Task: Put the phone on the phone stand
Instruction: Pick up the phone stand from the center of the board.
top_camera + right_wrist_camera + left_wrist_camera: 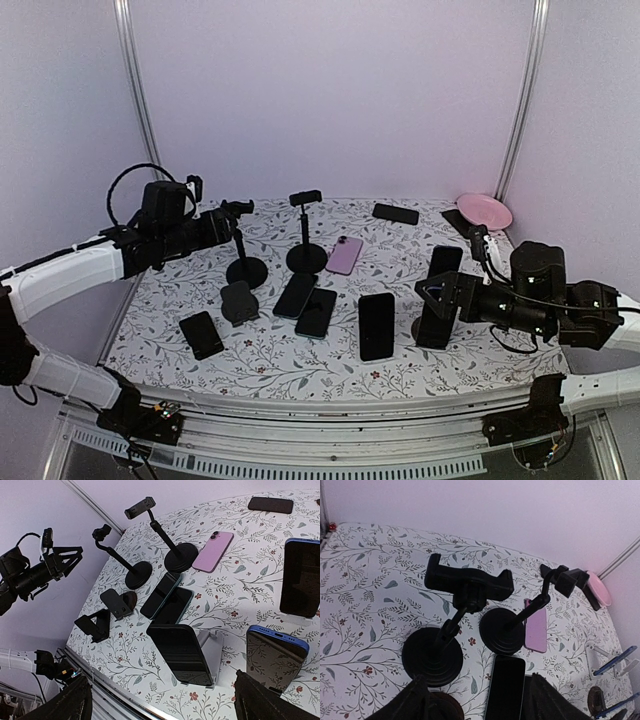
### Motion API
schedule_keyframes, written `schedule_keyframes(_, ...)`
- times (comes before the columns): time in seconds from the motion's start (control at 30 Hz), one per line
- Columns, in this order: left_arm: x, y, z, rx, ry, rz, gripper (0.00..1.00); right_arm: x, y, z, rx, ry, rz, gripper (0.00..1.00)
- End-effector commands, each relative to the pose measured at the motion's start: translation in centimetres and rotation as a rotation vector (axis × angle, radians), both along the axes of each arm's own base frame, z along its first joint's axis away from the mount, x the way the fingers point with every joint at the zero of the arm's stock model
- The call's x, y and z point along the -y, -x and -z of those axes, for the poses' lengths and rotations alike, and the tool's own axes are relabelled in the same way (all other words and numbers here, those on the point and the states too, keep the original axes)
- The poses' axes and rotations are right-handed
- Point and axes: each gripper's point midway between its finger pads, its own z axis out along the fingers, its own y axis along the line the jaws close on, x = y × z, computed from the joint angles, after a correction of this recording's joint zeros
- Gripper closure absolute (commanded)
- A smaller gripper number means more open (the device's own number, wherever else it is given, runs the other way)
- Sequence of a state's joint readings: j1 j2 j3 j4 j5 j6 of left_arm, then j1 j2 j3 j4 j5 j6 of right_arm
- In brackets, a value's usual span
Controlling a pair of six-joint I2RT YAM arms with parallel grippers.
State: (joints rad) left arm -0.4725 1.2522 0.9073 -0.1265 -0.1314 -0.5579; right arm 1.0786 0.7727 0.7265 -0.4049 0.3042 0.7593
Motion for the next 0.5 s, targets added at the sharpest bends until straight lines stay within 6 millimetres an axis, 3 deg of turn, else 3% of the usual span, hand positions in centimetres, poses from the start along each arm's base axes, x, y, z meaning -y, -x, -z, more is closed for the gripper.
schedule_keyframes(0.0, 0.2, -1.8, 0.0, 0.009, -0.045, 0.024, 0.37, 0.6, 0.1, -1.7, 0.026, -0.03, 0.007, 0.01)
schedule_keyframes(0.13, 0.5, -3.4, 0.9, 0.036, -0.061, 0.048, 0.46, 0.6, 0.3, -2.0, 0.035, -0.05, -0.006, 0.01)
schedule_keyframes(0.47, 0.1, -6.8, 1.3, 0.123, -0.131, 0.055, 0.47, 0.6, 0.9, -3.1, 0.051, -0.09, -0.039, 0.01)
